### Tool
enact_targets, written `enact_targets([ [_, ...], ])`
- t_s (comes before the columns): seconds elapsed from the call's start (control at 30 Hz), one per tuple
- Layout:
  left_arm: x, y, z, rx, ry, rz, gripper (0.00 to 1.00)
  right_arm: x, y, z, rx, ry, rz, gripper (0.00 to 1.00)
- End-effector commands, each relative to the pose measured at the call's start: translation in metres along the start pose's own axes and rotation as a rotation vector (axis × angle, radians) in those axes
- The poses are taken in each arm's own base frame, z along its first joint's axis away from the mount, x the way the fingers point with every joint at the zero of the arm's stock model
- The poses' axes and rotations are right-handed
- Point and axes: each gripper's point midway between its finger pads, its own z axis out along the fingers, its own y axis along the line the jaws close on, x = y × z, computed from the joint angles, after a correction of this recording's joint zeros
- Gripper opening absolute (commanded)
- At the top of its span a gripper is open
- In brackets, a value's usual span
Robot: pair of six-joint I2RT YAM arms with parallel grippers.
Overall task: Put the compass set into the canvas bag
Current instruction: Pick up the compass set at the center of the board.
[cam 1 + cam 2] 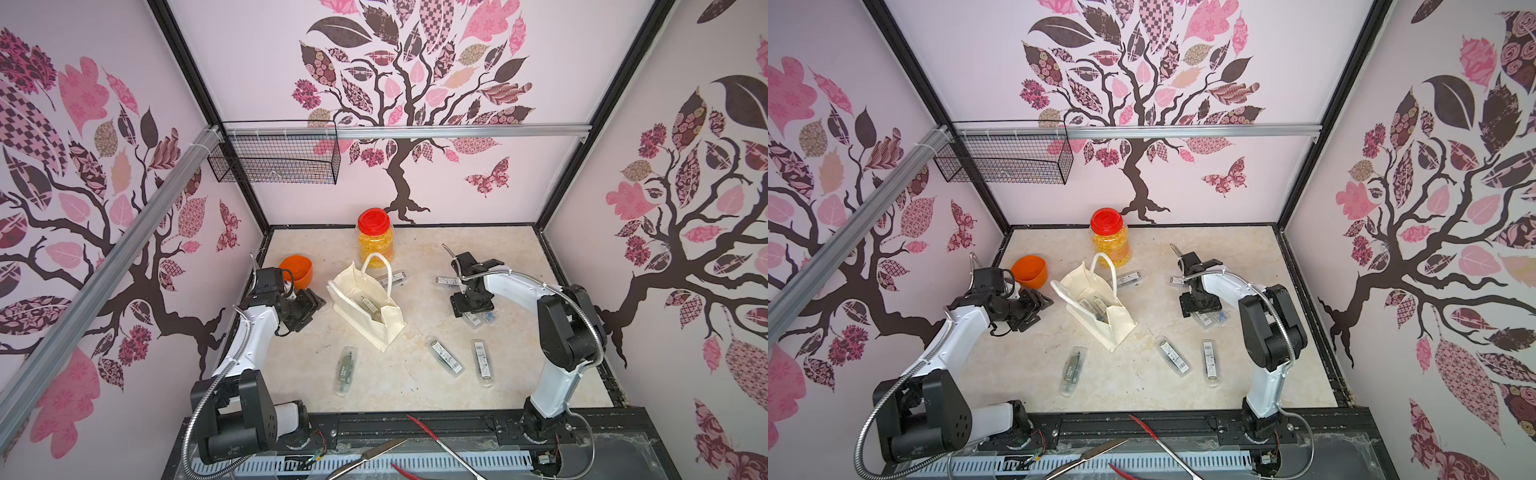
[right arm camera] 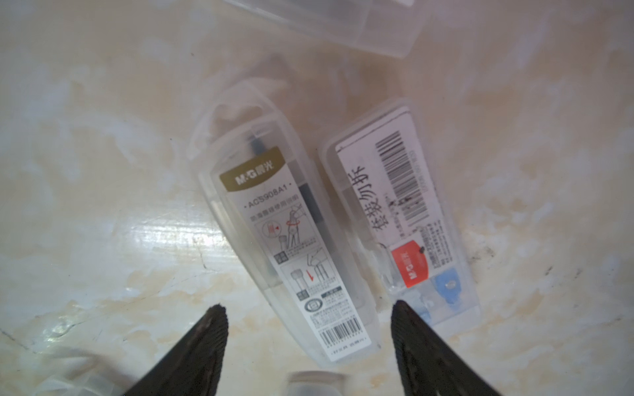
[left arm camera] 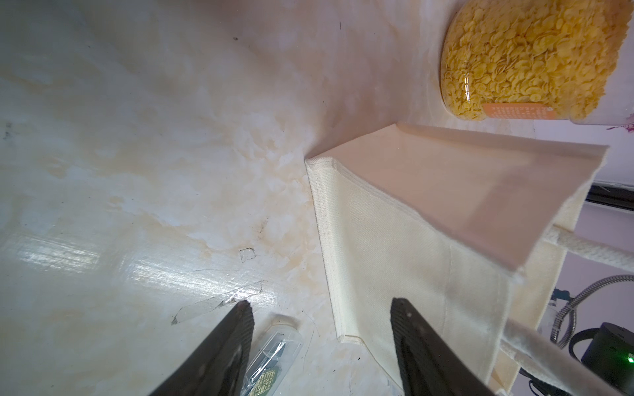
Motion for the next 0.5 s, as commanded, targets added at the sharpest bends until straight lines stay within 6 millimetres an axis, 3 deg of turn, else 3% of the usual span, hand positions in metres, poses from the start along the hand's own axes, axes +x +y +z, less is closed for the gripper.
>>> enact_targets([
  [0.0, -0.01, -0.008, -0.006, 0.011, -0.028, 0.029, 0.68, -0.004, 0.002, 0.011, 0.012, 0.028, -0.02, 0.78],
  [0.47, -0.011, -0.007, -0.001, 0.014, -0.018, 0.023, 0.68, 0.018, 0.022, 0.011, -0.098, 0.074, 0.015, 0.74],
])
